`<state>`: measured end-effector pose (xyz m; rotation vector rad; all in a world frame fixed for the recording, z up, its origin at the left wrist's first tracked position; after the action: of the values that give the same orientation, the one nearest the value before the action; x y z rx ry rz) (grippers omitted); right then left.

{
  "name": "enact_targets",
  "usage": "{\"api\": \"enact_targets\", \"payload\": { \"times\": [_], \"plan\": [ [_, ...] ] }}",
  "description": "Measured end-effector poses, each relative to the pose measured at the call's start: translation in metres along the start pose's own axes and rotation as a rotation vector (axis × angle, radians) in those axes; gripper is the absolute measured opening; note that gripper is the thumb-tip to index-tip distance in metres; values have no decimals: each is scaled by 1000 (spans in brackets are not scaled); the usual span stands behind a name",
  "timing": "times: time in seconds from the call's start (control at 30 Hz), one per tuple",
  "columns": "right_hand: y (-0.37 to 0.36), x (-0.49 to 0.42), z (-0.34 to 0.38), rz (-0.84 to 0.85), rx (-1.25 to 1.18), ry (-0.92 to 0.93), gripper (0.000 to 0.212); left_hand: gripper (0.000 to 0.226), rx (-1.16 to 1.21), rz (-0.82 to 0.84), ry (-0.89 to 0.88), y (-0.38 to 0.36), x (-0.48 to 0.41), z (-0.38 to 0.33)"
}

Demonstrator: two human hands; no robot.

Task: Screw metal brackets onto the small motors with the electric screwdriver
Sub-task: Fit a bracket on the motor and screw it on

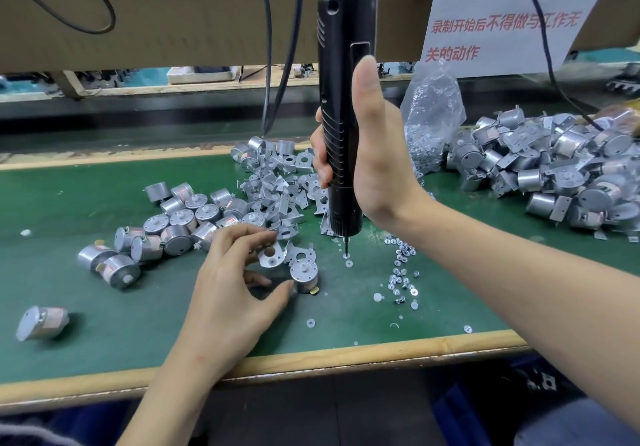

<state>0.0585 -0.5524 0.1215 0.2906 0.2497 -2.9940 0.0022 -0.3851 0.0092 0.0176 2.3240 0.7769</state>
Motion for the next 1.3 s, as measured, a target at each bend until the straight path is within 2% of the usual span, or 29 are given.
{"api": "enact_targets", "payload": {
  "times": [0.17, 0.63, 0.83, 1.03, 1.3],
  "plan": [
    [-2, 0, 0, 11, 4, 6, 69, 56, 23, 29, -60, -6, -2, -14],
    [-12, 2, 1, 26, -15, -7, 73, 63, -5, 54, -39, -9, 1, -17],
    [-11, 3, 5, 17, -21, -8, 71, 45, 55, 93, -52, -7, 0, -18],
    [-16, 6, 10, 49, -62, -20, 59, 29, 49, 127, -54, -8, -1, -21],
    [-24, 12, 13, 107, -116, -13, 60, 42, 59, 185, -48, -11, 3, -18]
  ]
}}
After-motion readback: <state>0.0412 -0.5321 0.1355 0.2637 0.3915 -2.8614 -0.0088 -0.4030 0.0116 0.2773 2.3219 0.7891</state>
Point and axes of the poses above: each hand's wrist, its own x-axis away from the middle knuckle, its own y-axis out of the back of the hand, z = x × y, the point moved 7 cm from there along -x, towards the middle knuckle, and after that the axes turned 14 degrees about -y, right-handed, at the moved point
